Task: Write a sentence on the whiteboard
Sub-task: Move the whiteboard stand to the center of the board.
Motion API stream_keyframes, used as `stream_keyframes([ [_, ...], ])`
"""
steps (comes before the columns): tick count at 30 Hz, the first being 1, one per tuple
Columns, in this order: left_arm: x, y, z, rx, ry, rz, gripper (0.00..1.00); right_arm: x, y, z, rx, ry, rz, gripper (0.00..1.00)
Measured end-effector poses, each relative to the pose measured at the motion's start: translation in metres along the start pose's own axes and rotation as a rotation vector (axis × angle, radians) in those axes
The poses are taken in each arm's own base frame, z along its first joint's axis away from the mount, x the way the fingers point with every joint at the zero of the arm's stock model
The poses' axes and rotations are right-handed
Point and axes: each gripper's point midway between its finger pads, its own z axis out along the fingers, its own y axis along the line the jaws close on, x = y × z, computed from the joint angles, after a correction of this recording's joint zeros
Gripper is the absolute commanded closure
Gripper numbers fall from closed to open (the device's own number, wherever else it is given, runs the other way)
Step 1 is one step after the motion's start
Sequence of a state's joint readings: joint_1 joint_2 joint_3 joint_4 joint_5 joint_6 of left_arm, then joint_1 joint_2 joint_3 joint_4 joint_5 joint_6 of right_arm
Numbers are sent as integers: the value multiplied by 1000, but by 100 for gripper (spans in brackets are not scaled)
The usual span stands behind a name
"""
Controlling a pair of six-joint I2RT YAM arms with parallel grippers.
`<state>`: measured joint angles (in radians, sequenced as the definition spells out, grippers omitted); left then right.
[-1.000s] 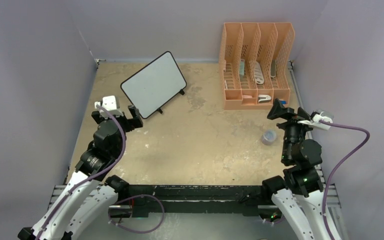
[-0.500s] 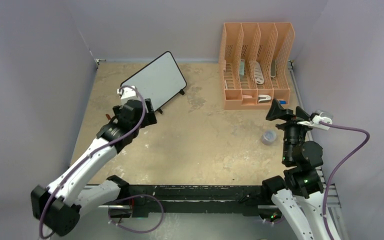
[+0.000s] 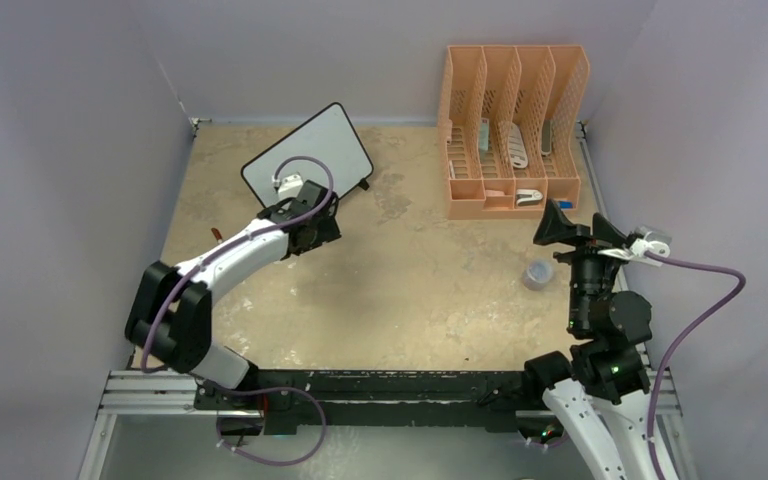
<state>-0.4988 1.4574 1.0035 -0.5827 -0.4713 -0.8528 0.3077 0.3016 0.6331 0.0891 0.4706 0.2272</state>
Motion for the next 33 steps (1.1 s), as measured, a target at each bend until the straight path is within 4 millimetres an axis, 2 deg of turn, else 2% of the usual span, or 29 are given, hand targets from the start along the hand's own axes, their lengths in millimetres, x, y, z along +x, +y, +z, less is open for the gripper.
stream_keyframes([
  [5, 0, -20, 32, -37, 10, -30, 12, -2, 4, -2, -25, -3, 7, 1],
  [9, 3, -26, 55, -68, 13, -31, 19, 0, 7, -3, -38, 1, 9, 1],
  [13, -4, -33, 75, -86, 7, -48, 25, 0, 9, -3, -45, 1, 13, 1],
  [22, -26, -50, 95, -81, -39, -133, 47, -2, 11, -3, -53, -7, 18, 1],
  [26, -28, -47, 104, -98, -34, -146, 55, -3, 11, -3, -54, -9, 19, 1],
  [33, -24, -44, 110, -113, -24, -139, 80, 0, 11, -3, -54, -5, 14, 1],
])
